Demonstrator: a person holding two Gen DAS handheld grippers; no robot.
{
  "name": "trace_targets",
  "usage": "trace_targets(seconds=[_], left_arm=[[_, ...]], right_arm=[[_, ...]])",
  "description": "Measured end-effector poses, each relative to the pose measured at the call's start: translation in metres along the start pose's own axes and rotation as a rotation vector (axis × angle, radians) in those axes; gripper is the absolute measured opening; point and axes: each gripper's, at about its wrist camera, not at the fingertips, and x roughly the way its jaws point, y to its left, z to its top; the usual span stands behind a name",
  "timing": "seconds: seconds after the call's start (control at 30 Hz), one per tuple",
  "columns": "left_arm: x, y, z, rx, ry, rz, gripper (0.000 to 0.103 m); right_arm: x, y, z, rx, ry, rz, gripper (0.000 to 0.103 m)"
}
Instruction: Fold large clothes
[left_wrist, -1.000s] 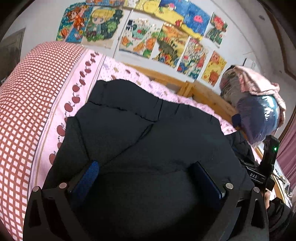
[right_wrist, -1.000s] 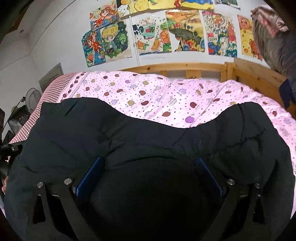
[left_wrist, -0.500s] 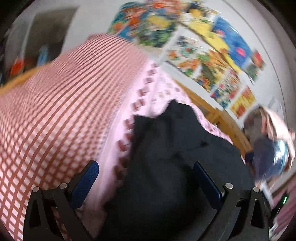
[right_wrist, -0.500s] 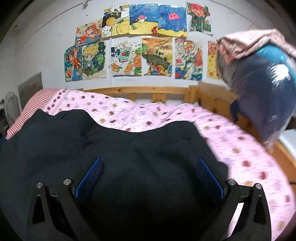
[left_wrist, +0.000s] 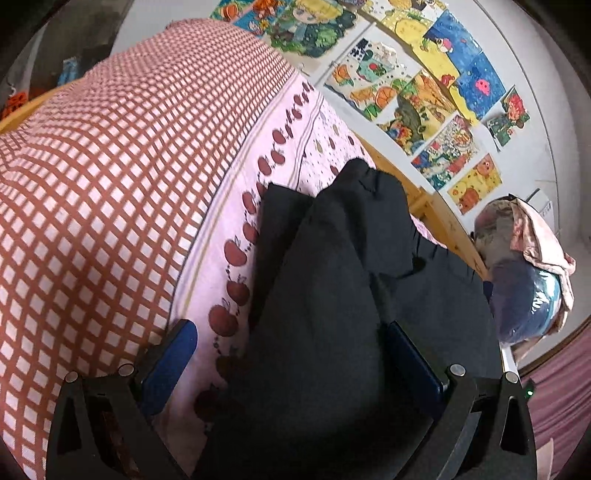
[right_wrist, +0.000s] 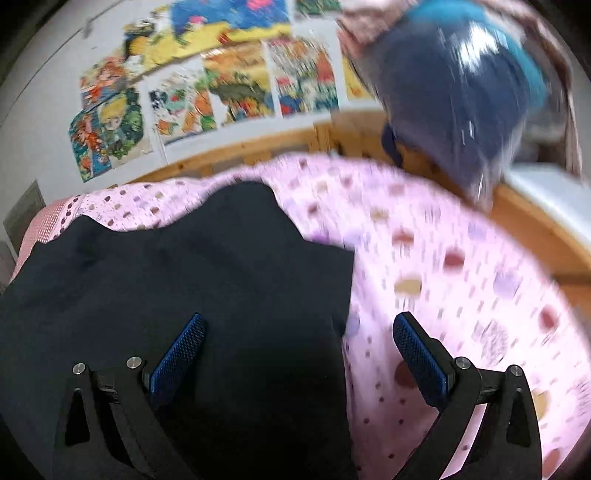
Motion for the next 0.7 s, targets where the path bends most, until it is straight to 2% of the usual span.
trace_targets(seconds=[0.1,0.2,0.3,0.4,0.57,0.7], left_arm=[[0.005,0.0,0.0,0.014,0.034,-0.002,0.103],[0.012,0.0,0.001,0.027,0.08,-0.029,0.103],[0.017,0.002,0.003,0.031,0.12,-0.072,0.103],[0.018,0.004,0.002,0.034,0.127,-0.108,0.103],[0.016,0.007,-0.002,0.041,0.143,-0.178,0.103],[0.018,0.001,-0.001,0.07,0.188,-0.215,0.103]], right_arm=[[0.019,-0.013,-0.006,0.055,0.069,0.097,0.101],[0.026,-0.018,-0.01,0.086,0.07,0.14,0.101],[0.032,-0.015,-0.017,0.081,0.066,0.163,0.101],[0.038,-0.009,-0.026,0.072,0.07,0.18,0.101],[0.033,-0.008,-0.03,0.054,0.077,0.237,0.101],[0.029,-0.009,-0.034,0.051,0.063,0.28,0.101]])
